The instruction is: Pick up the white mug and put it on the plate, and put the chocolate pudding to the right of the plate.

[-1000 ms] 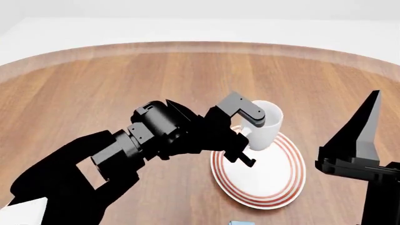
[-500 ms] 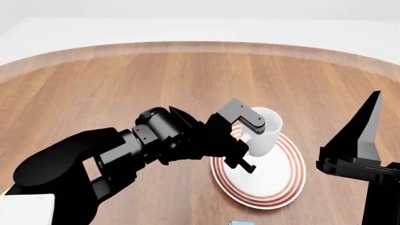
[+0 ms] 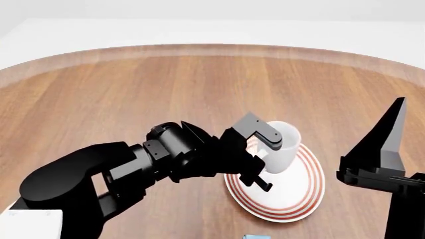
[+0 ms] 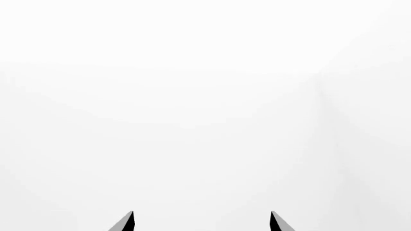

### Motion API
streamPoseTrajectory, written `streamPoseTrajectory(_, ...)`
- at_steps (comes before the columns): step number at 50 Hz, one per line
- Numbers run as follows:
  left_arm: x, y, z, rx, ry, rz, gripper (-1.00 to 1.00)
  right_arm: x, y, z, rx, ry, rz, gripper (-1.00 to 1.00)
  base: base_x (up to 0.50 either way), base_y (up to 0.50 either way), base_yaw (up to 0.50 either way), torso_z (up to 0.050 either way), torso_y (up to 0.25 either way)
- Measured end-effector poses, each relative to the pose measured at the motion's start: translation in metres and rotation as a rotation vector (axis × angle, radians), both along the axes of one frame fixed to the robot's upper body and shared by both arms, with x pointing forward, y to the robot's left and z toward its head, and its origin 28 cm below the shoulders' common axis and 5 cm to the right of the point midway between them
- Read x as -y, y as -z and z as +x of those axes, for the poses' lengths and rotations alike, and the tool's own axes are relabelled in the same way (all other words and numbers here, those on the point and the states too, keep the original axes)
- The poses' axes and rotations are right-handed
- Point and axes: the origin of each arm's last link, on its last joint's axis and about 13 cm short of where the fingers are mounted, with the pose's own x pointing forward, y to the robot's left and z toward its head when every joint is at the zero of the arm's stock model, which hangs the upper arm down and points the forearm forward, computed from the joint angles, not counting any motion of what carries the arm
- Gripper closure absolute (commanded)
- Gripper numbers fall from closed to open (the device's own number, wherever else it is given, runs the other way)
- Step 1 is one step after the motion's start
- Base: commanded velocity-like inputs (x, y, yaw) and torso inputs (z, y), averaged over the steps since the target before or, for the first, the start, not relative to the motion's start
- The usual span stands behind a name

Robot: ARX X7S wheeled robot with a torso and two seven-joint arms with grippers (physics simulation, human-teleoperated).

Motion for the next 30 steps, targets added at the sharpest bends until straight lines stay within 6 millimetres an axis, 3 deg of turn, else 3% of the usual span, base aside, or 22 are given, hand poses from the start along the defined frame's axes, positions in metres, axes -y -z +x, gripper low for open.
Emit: streamPoseTrajectory(30, -0.003, 0.011, -0.003, -0.041, -0.003, 0.029, 1.00, 0.001, 0.002, 0.000, -0.005, -0.001, 0.008, -1.00, 0.00, 0.00, 0.00, 0.000, 0.000)
